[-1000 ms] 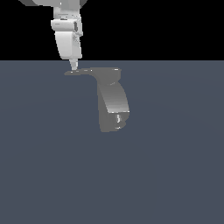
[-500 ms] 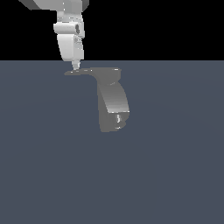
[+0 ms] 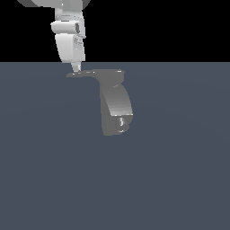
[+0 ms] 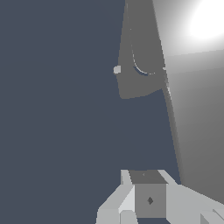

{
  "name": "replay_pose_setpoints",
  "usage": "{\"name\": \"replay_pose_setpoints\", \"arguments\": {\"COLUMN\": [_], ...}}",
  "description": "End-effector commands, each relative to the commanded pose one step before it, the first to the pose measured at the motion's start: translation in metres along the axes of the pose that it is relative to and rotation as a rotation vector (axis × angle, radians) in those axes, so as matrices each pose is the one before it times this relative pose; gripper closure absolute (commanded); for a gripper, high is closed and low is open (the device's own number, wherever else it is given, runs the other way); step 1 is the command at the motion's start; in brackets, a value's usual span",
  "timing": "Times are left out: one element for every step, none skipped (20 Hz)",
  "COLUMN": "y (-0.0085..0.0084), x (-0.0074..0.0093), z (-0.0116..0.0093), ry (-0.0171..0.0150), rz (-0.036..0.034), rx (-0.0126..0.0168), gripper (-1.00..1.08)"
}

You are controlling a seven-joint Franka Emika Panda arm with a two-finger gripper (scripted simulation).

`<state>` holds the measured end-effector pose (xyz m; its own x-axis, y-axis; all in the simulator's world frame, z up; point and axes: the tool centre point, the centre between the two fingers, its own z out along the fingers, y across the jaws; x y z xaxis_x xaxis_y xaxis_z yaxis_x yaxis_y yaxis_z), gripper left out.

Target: Turn on the faucet by rotating a designated handle.

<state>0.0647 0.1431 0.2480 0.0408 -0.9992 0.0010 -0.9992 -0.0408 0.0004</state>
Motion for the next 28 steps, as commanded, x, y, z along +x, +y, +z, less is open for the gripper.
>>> {"name": "replay_pose_setpoints", "arguments": {"y": [0.00692, 0.00272, 0.00274, 0.00275, 0.00277, 0.00278, 0.0028, 0.00281, 0.00282, 0.00284, 0.00285, 0.00284, 0.00288, 0.00289, 0.0029, 0.00291, 0.00292, 0.00293, 0.00294, 0.00295, 0.00296, 0.00297, 0.00298, 0.00299, 0.003, 0.00301, 0.00306, 0.0], "x": [-0.00029, -0.00012, -0.00012, -0.00012, -0.00012, -0.00012, -0.00012, -0.00012, -0.00012, -0.00012, -0.00013, 0.0003, -0.00013, -0.00013, -0.00013, -0.00013, -0.00013, -0.00013, -0.00013, -0.00013, -0.00013, -0.00013, -0.00014, -0.00014, -0.00014, -0.00014, 0.00004, 0.0], "z": [0.00003, 0.0, 0.0, 0.0, 0.0, 0.0, 0.0, 0.0, 0.0, 0.0, 0.0, -0.00015, 0.0, 0.0, 0.0, 0.0, 0.0, 0.0, 0.0, -0.00001, -0.00001, -0.00001, -0.00001, -0.00001, -0.00001, -0.00002, -0.00021, 0.0], "ry": [0.00001, 0.0, 0.0, 0.0, 0.0, 0.0, 0.0, 0.0, 0.0, 0.0, 0.0, -0.00032, 0.0, 0.0, 0.0, 0.0, 0.0, 0.0, 0.0, 0.0, 0.0, 0.0, 0.0, 0.0, 0.0, 0.0, -0.00066, 0.0], "rz": [0.00003, 0.0, 0.0, 0.0, 0.0, 0.0, 0.0, 0.0, 0.0, 0.0, 0.0, 0.00058, 0.0, 0.0, 0.0, 0.0, 0.0, 0.0, 0.0, 0.0, 0.0, 0.0, 0.0, 0.0, 0.0, 0.0, 0.00004, 0.0], "rx": [0.00006, 0.0, 0.0, 0.0, 0.0, 0.0, 0.0, 0.0, 0.0, 0.0, 0.0, 0.00019, 0.0, 0.0, 0.0, 0.0, 0.0, 0.0, 0.0, 0.0, 0.0, 0.0, 0.0, 0.0, 0.0, 0.0, 0.0002, 0.0], "gripper": [1.08, 1.08, 1.08, 1.08, 1.08, 1.08, 1.08, 1.08, 1.08, 1.08, 1.08, 1.08, 1.08, 1.08, 1.08, 1.08, 1.08, 1.08, 1.08, 1.08, 1.08, 1.08, 1.08, 1.08, 1.08, 1.08, 1.08, 1.08]}}
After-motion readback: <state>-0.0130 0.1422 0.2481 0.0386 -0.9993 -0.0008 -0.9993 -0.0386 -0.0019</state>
